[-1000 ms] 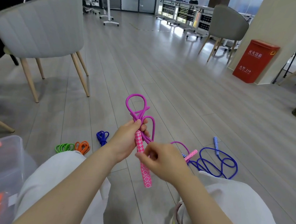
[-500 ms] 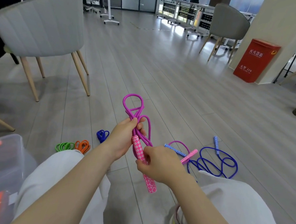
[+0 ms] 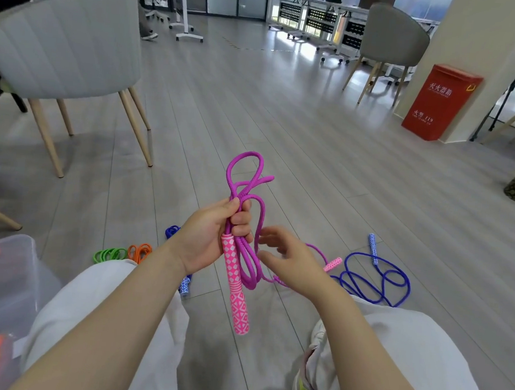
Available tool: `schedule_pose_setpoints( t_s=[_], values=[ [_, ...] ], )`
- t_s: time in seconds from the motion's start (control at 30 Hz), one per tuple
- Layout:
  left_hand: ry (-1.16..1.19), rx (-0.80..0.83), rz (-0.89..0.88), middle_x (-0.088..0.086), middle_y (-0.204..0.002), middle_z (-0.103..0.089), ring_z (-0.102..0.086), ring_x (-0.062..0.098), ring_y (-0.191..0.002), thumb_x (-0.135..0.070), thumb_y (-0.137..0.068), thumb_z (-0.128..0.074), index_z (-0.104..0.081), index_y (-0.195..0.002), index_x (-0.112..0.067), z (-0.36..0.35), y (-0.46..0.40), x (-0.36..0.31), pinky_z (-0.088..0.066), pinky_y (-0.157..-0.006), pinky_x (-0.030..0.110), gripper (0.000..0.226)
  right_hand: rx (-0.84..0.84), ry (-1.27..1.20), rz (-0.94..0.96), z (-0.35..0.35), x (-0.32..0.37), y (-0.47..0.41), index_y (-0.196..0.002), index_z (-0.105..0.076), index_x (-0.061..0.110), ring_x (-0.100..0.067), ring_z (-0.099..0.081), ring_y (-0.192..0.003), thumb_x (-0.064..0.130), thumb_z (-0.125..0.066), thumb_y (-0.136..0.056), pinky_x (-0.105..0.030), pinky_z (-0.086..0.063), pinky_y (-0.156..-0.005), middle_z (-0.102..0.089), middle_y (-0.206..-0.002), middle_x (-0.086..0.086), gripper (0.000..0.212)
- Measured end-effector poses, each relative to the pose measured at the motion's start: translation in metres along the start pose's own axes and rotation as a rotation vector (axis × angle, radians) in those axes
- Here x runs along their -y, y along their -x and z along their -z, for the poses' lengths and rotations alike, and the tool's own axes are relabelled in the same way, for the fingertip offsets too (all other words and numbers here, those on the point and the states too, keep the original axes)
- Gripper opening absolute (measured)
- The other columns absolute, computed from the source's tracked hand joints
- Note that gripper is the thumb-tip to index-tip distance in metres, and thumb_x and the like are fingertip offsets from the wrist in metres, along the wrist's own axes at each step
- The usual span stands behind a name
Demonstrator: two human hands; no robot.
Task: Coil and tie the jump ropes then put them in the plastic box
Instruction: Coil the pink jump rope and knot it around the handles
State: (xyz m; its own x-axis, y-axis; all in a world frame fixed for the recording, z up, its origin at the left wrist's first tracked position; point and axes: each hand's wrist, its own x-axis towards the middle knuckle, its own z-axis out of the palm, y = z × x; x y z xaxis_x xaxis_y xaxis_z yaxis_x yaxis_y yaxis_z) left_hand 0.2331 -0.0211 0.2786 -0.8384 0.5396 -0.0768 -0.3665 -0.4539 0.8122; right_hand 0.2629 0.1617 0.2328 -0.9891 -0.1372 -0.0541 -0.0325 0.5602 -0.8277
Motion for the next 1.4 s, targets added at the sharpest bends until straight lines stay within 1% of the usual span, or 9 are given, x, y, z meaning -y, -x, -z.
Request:
schedule_pose_setpoints(
  t_s=[0.3, 0.43, 0.57, 0.77, 0.9, 1.0, 1.1, 1.23, 1.4],
  values=[
    [0.121, 0.121, -0.043, -0.004, -0.067, -0.035, -0.037, 0.010, -0.055, -0.024, -0.100, -0.034, -0.052, -0.090, -0.013, 0.001, 0.006, -0.008, -0.049, -0.066, 0.029, 0.023, 0.069, 0.087, -0.043, -0.001, -0.004, -0.002, -0.102, -0.066, 0.032, -0.005, -0.064, -0.089, 0.026, -0.059, -0.093, -0.037, -0.057, -0.083, -0.068, -0.093, 0.013, 0.013],
    [0.172, 0.030, -0.104, -0.005, -0.067, -0.035, -0.038, 0.009, -0.055, -0.025, -0.099, -0.036, -0.051, -0.090, -0.015, 0.005, 0.005, -0.014, -0.046, -0.069, 0.027, 0.020, -0.129, 0.040, -0.002, 0.005, -0.003, -0.004, -0.101, -0.068, 0.028, -0.007, -0.068, -0.089, 0.020, -0.064, -0.091, -0.036, -0.056, -0.086, -0.071, -0.092, 0.010, 0.013],
    [-0.084, -0.143, -0.113, -0.003, -0.066, -0.041, -0.041, 0.011, -0.056, -0.020, -0.104, -0.034, -0.049, -0.094, -0.011, 0.004, -0.001, -0.005, -0.046, -0.070, 0.030, 0.021, -0.340, -0.299, -0.029, 0.012, 0.006, -0.006, -0.091, -0.066, 0.019, -0.016, -0.072, -0.077, 0.012, -0.074, -0.083, -0.036, -0.058, -0.081, -0.074, -0.078, -0.001, 0.012],
    [-0.761, -0.273, -0.058, 0.004, -0.071, -0.048, -0.050, 0.012, -0.066, -0.031, -0.106, -0.033, -0.061, -0.102, -0.012, -0.006, 0.000, 0.017, -0.053, -0.081, 0.030, 0.034, -0.339, -0.505, 0.016, 0.018, 0.024, 0.003, -0.096, -0.068, 0.008, -0.016, -0.071, -0.070, 0.013, -0.072, -0.085, -0.026, -0.057, -0.069, -0.073, -0.085, -0.012, 0.012],
    [-0.821, -0.197, -0.010, 0.000, -0.093, -0.069, -0.048, 0.010, -0.070, -0.031, -0.105, -0.034, -0.059, -0.111, -0.021, -0.013, 0.000, 0.023, -0.054, -0.088, 0.034, 0.028, -0.362, -0.418, 0.044, 0.018, 0.028, 0.005, -0.092, -0.071, 0.015, -0.019, -0.070, -0.080, 0.019, -0.074, -0.084, -0.030, -0.059, -0.076, -0.073, -0.084, -0.005, 0.009],
    [-0.796, -0.126, 0.005, -0.023, -0.069, -0.064, -0.047, 0.011, -0.074, -0.028, -0.106, -0.033, -0.055, -0.117, -0.030, -0.020, 0.004, 0.022, -0.049, -0.079, 0.026, 0.024, -0.362, -0.412, 0.058, 0.017, 0.027, 0.004, -0.089, -0.074, 0.019, -0.030, -0.067, -0.087, 0.021, -0.075, -0.083, -0.042, -0.058, -0.080, -0.073, -0.084, -0.007, 0.006],
    [-0.811, -0.085, 0.007, -0.011, -0.074, -0.059, -0.050, 0.012, -0.078, -0.032, -0.105, -0.034, -0.052, -0.114, -0.040, -0.018, 0.004, 0.024, -0.045, -0.073, 0.023, 0.021, -0.359, -0.419, 0.061, 0.014, 0.027, 0.002, -0.083, -0.074, 0.025, -0.041, -0.065, -0.087, 0.033, -0.079, -0.074, -0.054, -0.056, -0.079, -0.069, -0.084, -0.014, 0.013],
    [-0.845, -0.034, 0.017, -0.014, -0.077, -0.061, -0.051, 0.006, -0.077, -0.031, -0.105, -0.034, -0.053, -0.113, -0.033, -0.017, 0.003, 0.026, -0.047, -0.071, 0.017, 0.021, -0.409, -0.374, 0.083, 0.012, 0.023, 0.001, -0.076, -0.069, 0.025, -0.006, -0.053, -0.063, 0.021, -0.080, -0.077, -0.026, -0.046, -0.062, -0.056, -0.067, 0.012, 0.012],
    [-0.860, -0.053, 0.001, -0.006, -0.085, -0.060, -0.057, 0.000, -0.076, -0.035, -0.105, -0.034, -0.056, -0.114, -0.026, -0.014, 0.002, 0.026, -0.046, -0.072, 0.014, 0.026, -0.399, -0.347, 0.121, 0.011, 0.022, 0.001, -0.083, -0.067, 0.022, -0.007, -0.043, -0.065, 0.023, -0.075, -0.083, -0.023, -0.039, -0.061, -0.049, -0.067, 0.013, 0.008]
  ],
)
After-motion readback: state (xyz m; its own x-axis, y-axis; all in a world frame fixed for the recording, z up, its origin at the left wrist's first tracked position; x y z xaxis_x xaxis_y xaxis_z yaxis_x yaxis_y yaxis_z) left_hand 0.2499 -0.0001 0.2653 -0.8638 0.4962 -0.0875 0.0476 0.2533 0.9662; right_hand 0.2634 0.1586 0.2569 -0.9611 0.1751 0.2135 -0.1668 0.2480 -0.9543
